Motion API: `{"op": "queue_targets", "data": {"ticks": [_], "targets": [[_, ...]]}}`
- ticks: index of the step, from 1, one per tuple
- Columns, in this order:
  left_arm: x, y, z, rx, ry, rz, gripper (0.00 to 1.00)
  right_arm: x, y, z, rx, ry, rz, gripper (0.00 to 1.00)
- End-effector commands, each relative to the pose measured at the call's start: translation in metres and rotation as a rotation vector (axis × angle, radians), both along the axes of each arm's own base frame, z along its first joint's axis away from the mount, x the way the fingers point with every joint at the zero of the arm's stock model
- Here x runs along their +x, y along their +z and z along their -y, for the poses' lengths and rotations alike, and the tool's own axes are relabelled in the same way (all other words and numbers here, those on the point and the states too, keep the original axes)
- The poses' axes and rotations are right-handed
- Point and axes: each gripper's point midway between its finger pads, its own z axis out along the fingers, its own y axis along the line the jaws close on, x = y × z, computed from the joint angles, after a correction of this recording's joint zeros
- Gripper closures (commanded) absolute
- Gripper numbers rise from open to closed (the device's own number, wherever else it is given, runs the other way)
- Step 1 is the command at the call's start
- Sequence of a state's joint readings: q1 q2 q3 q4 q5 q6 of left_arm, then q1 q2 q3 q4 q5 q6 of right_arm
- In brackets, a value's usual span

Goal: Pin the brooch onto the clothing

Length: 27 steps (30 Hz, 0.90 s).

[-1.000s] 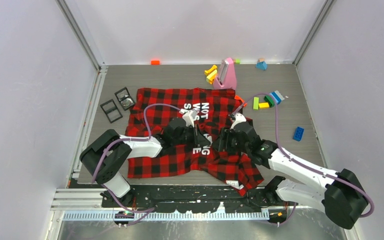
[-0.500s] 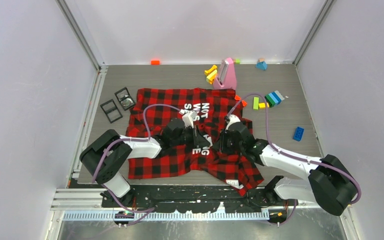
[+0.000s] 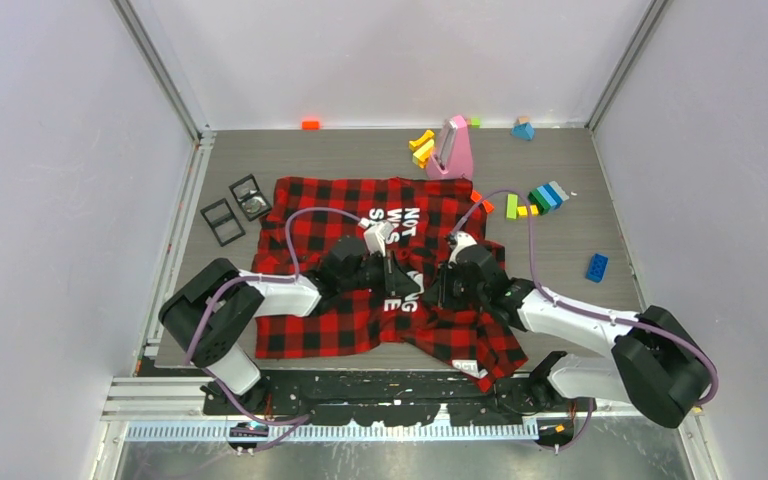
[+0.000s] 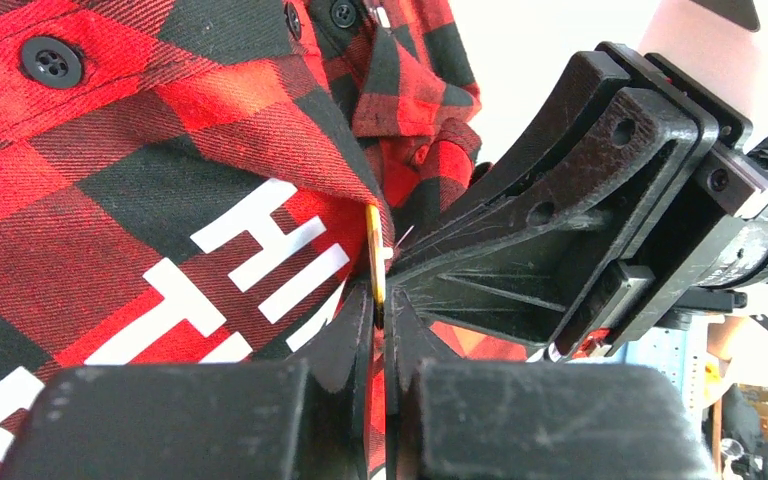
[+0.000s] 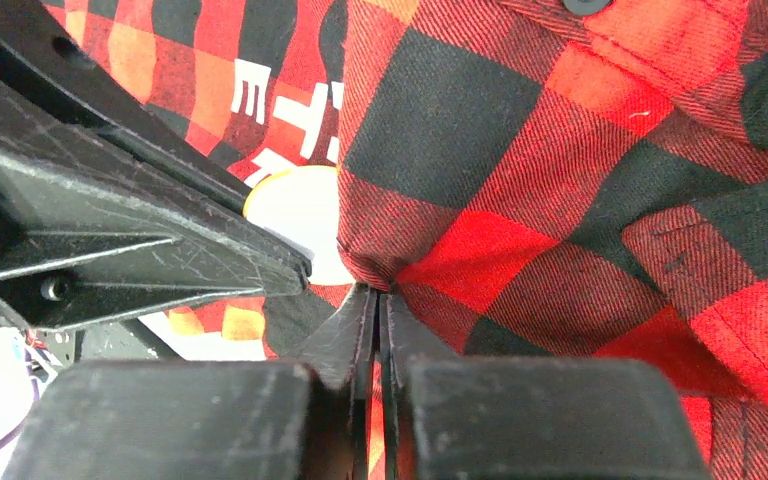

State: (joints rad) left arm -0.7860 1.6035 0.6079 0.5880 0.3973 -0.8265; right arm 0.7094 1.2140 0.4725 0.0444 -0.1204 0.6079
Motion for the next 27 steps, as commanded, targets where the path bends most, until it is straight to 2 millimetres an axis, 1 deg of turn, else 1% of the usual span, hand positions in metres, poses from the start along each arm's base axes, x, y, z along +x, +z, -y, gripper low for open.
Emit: {"op": "queue_targets", "data": {"ticks": [1, 2, 3, 4, 5, 6, 7, 8, 9, 10, 11, 12, 13, 14, 15, 19, 21, 24, 27], "targets": [[0.003, 0.052, 0.009, -0.168, -0.079, 0.112, 1.0, 0.006, 0.032, -0.008, 0.057, 0.011, 0.055, 0.85], [0.002, 0.054, 0.007, -0.174, -0.094, 0.11, 1.0, 0.006, 0.041, -0.007, 0.064, 0.013, 0.075, 0.81], [-0.001, 0.056, 0.005, -0.18, -0.121, 0.108, 1.0, 0.003, 0.04, -0.003, 0.045, 0.011, 0.063, 0.72], [-0.004, 0.058, 0.003, -0.185, -0.147, 0.104, 1.0, 0.004, 0.053, -0.002, 0.061, 0.014, 0.097, 0.69], [-0.008, 0.06, 0.001, -0.193, -0.173, 0.099, 1.0, 0.002, 0.055, 0.0, 0.057, 0.017, 0.097, 0.62], [-0.011, 0.063, -0.002, -0.202, -0.202, 0.094, 1.0, 0.002, 0.066, 0.001, 0.072, 0.025, 0.125, 0.59], [-0.014, 0.064, -0.005, -0.208, -0.226, 0.082, 1.0, -0.001, 0.069, 0.002, 0.074, 0.031, 0.127, 0.54], [-0.021, 0.068, -0.009, -0.221, -0.264, 0.066, 1.0, -0.004, 0.081, 0.002, 0.097, 0.047, 0.154, 0.51], [-0.023, 0.071, -0.013, -0.232, -0.281, 0.05, 1.0, -0.006, 0.085, 0.003, 0.106, 0.055, 0.16, 0.46], [-0.025, 0.074, -0.017, -0.242, -0.294, 0.035, 1.0, -0.01, 0.097, 0.003, 0.138, 0.072, 0.186, 0.44], [-0.027, 0.078, -0.021, -0.253, -0.309, 0.019, 1.0, -0.013, 0.102, 0.003, 0.153, 0.082, 0.197, 0.39], [-0.029, 0.083, -0.024, -0.261, -0.322, 0.009, 1.0, -0.017, 0.115, 0.002, 0.189, 0.102, 0.223, 0.37], [-0.032, 0.088, -0.027, -0.265, -0.34, 0.001, 1.0, -0.019, 0.122, 0.002, 0.206, 0.112, 0.239, 0.34], [-0.036, 0.092, -0.029, -0.262, -0.358, -0.01, 1.0, -0.023, 0.134, 0.002, 0.238, 0.128, 0.265, 0.33], [-0.04, 0.097, -0.03, -0.262, -0.38, -0.015, 1.0, -0.025, 0.14, 0.003, 0.252, 0.136, 0.28, 0.31], [-0.056, 0.122, -0.038, -0.287, -0.476, -0.023, 1.0, -0.035, 0.176, 0.004, 0.337, 0.184, 0.353, 0.29], [-0.062, 0.135, -0.041, -0.3, -0.507, -0.014, 1.0, -0.04, 0.189, 0.003, 0.37, 0.211, 0.378, 0.29], [-0.071, 0.149, -0.046, -0.312, -0.564, -0.007, 1.0, -0.046, 0.201, -0.002, 0.414, 0.26, 0.397, 0.28], [-0.082, 0.159, -0.053, -0.33, -0.634, -0.007, 1.0, -0.055, 0.206, -0.012, 0.466, 0.332, 0.373, 0.31]]}}
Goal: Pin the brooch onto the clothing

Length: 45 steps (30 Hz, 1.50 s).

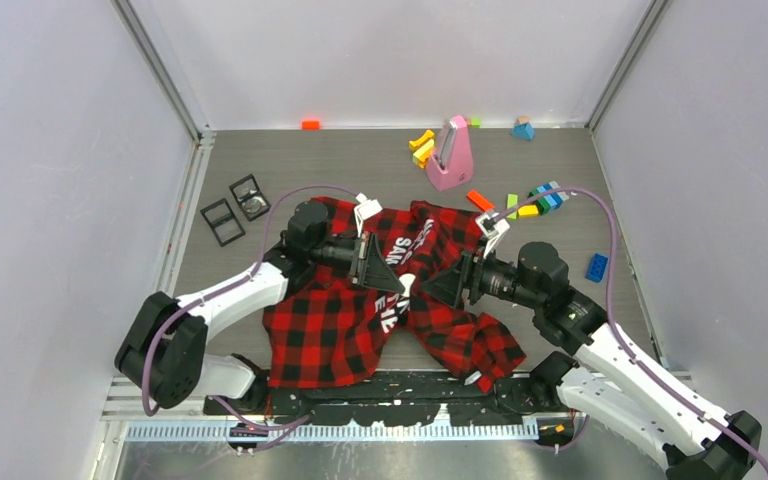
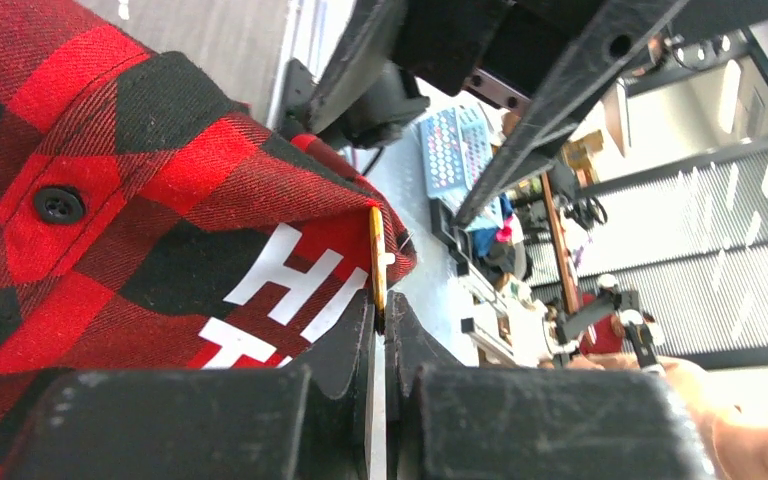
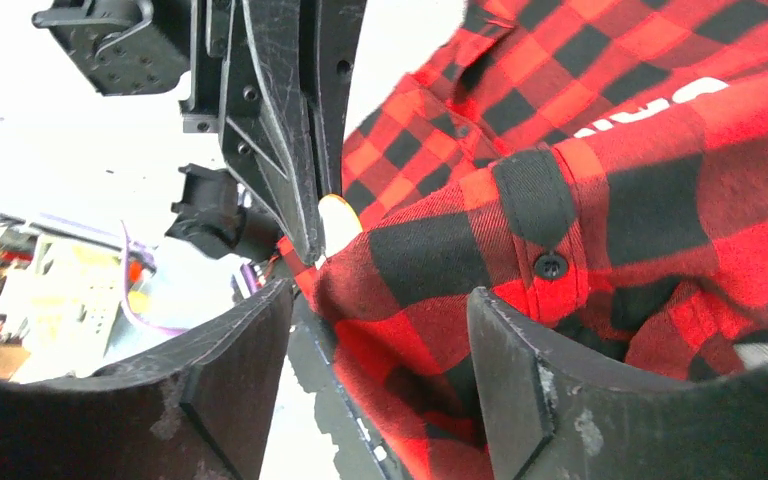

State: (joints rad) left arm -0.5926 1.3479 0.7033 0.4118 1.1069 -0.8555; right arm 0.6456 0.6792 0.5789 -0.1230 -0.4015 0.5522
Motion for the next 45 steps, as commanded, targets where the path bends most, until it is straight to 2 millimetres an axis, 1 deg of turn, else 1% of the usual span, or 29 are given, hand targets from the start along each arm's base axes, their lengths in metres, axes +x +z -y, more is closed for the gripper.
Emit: {"op": "queue_targets", "data": {"ticks": [1, 2, 3, 8, 12, 13, 17, 21, 23, 31, 39, 45], "targets": [[-0.026, 0.035, -0.014, -0.069, -0.167, 0.042, 1.0, -0.014, 0.039, -0.016, 0.113, 0.139, 0.075, 0.32], [-0.027, 0.036, -0.014, -0.076, -0.174, 0.044, 1.0, -0.019, 0.039, -0.019, 0.132, 0.17, 0.059, 0.33], [-0.029, 0.039, -0.015, -0.088, -0.179, 0.054, 1.0, -0.02, 0.046, -0.021, 0.163, 0.186, 0.068, 0.35], [-0.035, 0.045, -0.018, -0.117, -0.205, 0.074, 1.0, -0.034, 0.051, -0.028, 0.215, 0.276, 0.049, 0.41], [-0.037, 0.048, -0.02, -0.128, -0.213, 0.082, 1.0, -0.039, 0.043, -0.033, 0.208, 0.334, -0.002, 0.42], [-0.037, 0.049, -0.02, -0.132, -0.216, 0.083, 1.0, -0.039, 0.038, -0.034, 0.202, 0.338, -0.016, 0.42], [-0.04, 0.053, -0.021, -0.146, -0.225, 0.087, 1.0, -0.039, 0.032, -0.036, 0.209, 0.344, -0.026, 0.43], [-0.041, 0.054, -0.022, -0.149, -0.231, 0.091, 1.0, -0.038, 0.029, -0.037, 0.208, 0.349, -0.03, 0.49], [-0.042, 0.054, -0.022, -0.149, -0.234, 0.089, 1.0, -0.038, 0.029, -0.038, 0.213, 0.354, -0.032, 0.53], [-0.046, 0.052, -0.021, -0.148, -0.251, 0.086, 1.0, -0.035, 0.032, -0.042, 0.233, 0.361, -0.036, 0.58], [-0.047, 0.052, -0.021, -0.147, -0.256, 0.084, 1.0, -0.036, 0.033, -0.045, 0.243, 0.383, -0.052, 0.6], [-0.047, 0.051, -0.02, -0.146, -0.258, 0.082, 1.0, -0.033, 0.033, -0.046, 0.243, 0.376, -0.053, 0.61]]}}
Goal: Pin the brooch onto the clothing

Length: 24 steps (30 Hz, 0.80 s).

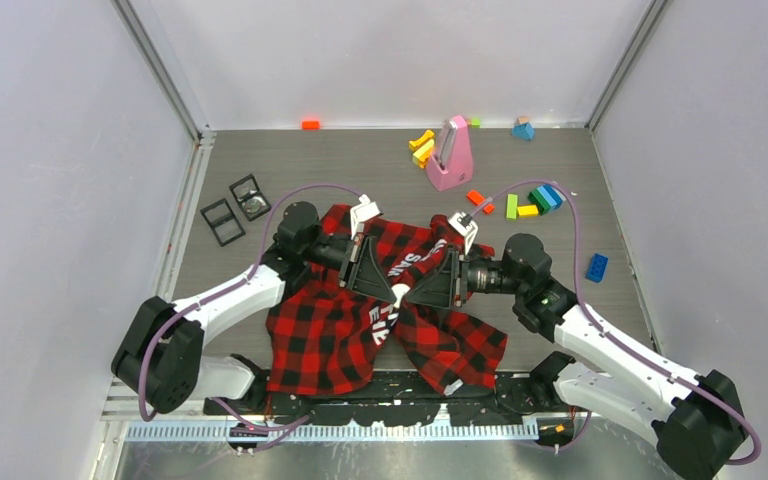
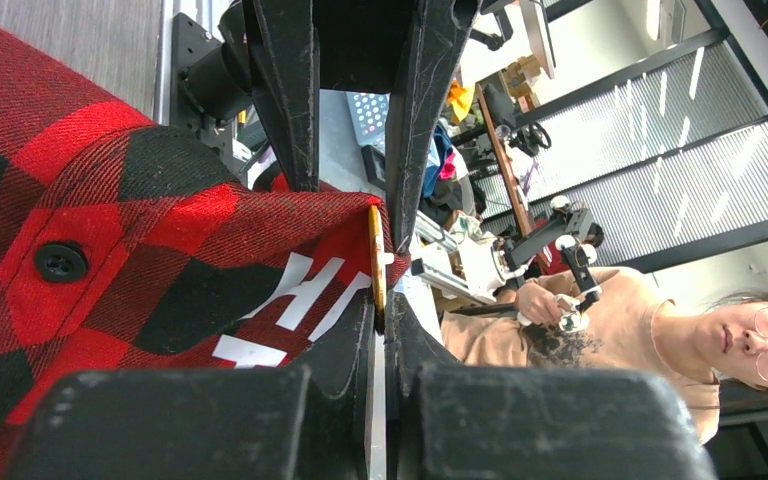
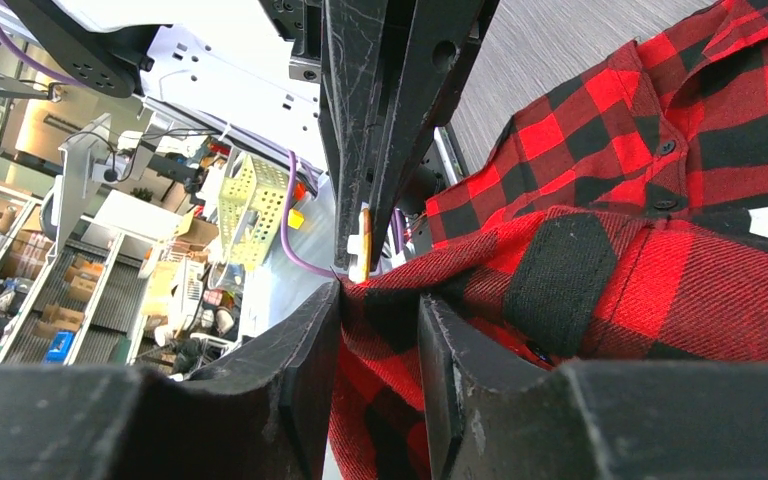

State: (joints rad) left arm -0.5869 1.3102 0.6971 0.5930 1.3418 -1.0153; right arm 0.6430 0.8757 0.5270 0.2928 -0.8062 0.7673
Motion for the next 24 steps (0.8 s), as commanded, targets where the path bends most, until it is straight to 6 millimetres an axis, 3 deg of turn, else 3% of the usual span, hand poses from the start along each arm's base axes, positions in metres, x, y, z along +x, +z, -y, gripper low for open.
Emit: {"op": "queue_targets", "data": {"ticks": [1, 24], "targets": [[-0.008, 0.015, -0.003, -0.052, -0.033, 0.075, 1.0, 0.004, 0.012, -0.002, 0.04, -0.005, 0.045, 0.61], [-0.007, 0.013, -0.002, -0.049, -0.034, 0.071, 1.0, 0.026, -0.01, -0.008, -0.055, -0.088, -0.003, 0.67]]}}
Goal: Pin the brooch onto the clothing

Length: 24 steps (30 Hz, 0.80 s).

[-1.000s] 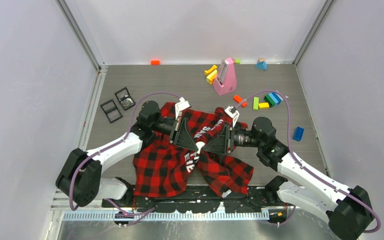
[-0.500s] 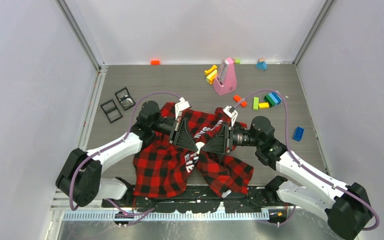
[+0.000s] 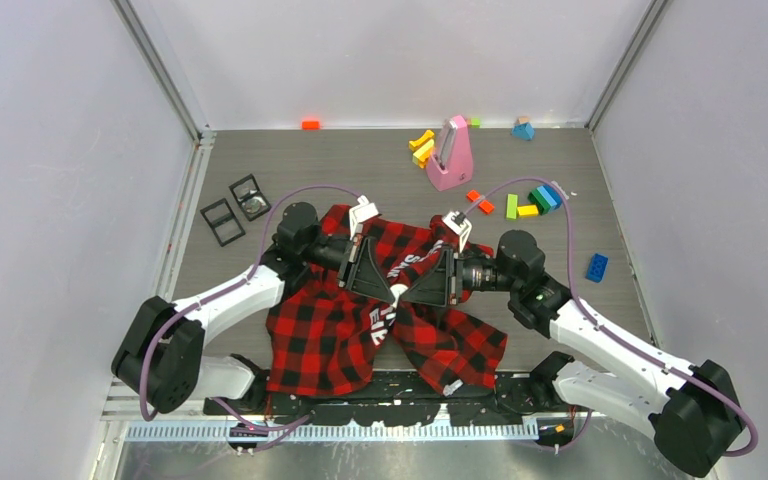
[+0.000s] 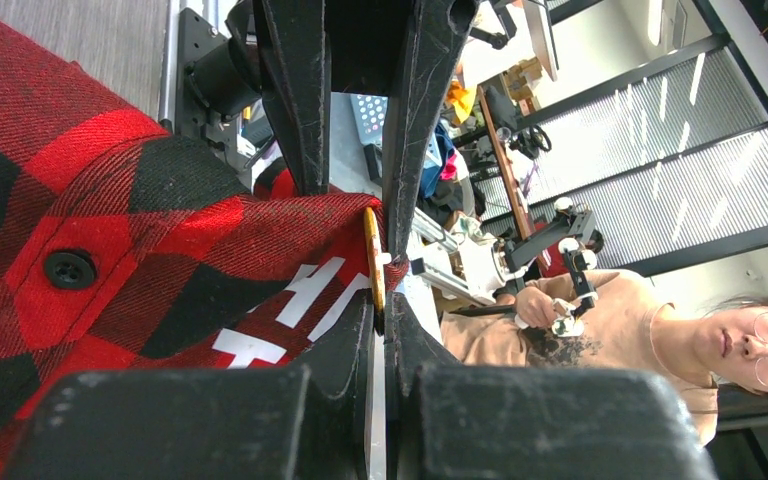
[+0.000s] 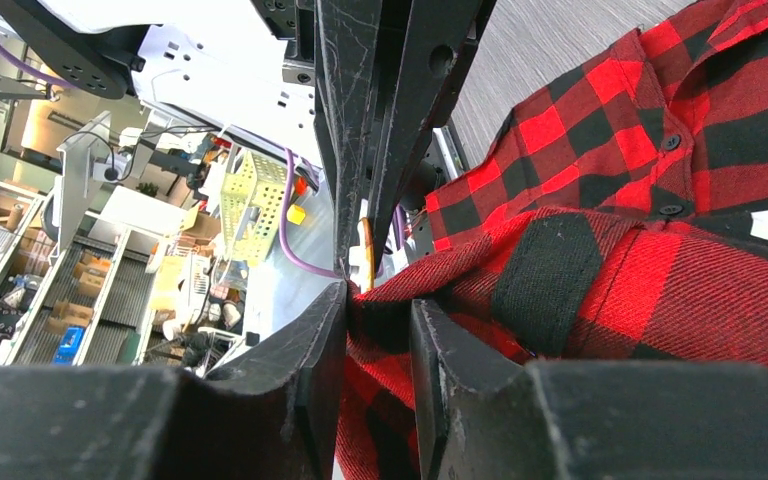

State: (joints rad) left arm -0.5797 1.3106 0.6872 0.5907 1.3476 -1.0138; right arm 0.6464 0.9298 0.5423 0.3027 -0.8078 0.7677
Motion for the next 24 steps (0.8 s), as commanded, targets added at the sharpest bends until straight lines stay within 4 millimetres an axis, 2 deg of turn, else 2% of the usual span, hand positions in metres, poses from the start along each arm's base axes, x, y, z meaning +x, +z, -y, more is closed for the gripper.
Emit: {"op": "queue_targets", "data": {"ticks": [1, 24], "targets": [[-0.008, 0.016, 0.0, -0.054, -0.035, 0.077, 1.0, 0.021, -0.005, -0.002, -0.044, -0.099, 0.021, 0.67], [-0.006, 0.014, 0.001, -0.051, -0.03, 0.072, 1.0, 0.035, -0.026, 0.001, -0.177, -0.191, 0.005, 0.68]]}}
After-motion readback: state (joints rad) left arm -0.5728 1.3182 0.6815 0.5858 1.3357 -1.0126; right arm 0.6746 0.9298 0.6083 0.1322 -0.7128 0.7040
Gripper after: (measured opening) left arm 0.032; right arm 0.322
